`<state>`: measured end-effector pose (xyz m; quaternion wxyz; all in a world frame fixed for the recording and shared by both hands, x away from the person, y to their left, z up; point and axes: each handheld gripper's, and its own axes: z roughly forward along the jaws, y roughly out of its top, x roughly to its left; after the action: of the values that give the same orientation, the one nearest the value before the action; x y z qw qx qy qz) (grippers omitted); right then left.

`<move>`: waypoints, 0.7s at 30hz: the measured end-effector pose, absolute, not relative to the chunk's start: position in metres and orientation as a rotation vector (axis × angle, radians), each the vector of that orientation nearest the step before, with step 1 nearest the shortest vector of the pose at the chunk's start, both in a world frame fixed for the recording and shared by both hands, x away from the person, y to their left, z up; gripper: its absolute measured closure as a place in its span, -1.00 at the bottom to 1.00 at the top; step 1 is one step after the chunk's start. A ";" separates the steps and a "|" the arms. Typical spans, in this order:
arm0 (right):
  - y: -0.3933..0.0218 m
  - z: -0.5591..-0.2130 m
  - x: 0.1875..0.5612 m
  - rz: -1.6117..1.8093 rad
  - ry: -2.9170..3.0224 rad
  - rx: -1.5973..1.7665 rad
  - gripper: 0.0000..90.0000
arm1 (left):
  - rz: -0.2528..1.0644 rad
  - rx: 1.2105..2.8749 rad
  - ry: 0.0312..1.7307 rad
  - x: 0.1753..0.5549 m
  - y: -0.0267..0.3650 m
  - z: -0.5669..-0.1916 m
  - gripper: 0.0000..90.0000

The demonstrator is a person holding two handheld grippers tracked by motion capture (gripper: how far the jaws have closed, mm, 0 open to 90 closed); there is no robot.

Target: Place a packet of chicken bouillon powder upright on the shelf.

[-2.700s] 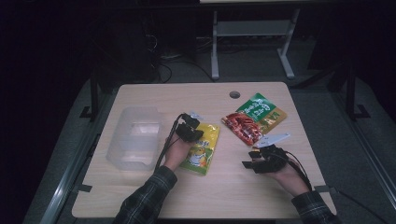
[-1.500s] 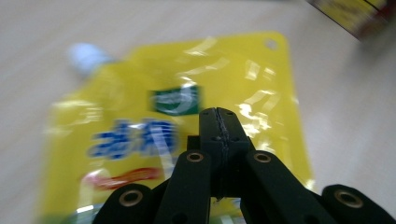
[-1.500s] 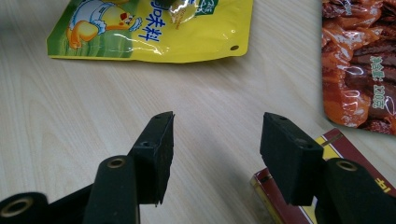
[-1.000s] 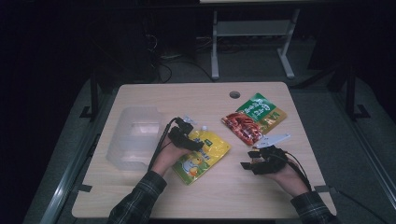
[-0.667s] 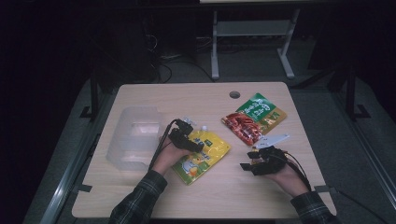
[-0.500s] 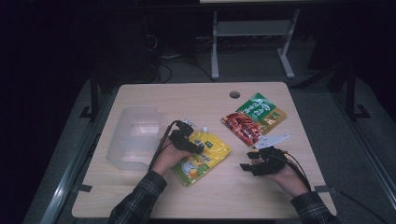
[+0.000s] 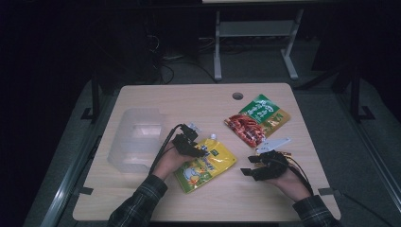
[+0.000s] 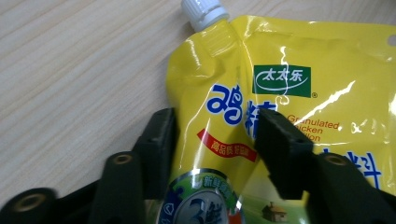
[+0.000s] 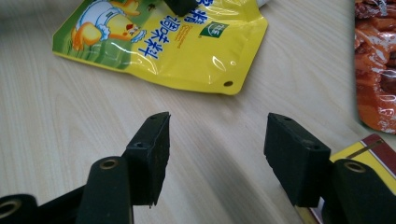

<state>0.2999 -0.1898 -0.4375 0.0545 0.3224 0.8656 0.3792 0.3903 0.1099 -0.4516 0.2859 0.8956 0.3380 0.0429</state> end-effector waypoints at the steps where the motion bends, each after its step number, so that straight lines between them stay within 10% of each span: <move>1: -0.190 -0.437 0.299 1.152 2.629 0.985 -0.11 | 0.108 2.392 0.898 0.391 0.111 -0.452 0.27; 7: -0.189 -0.437 0.299 1.156 2.629 0.980 -0.11 | 0.076 2.352 0.873 0.390 0.113 -0.454 0.71; 21: -0.192 -0.437 0.300 1.215 2.603 1.012 -0.26 | 0.103 2.111 0.843 0.380 0.120 -0.439 0.83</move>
<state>0.2999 -0.1915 -0.4367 0.0480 0.3321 0.8536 0.3986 0.3796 0.1204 -0.4390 0.4196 0.8421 0.3364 0.0411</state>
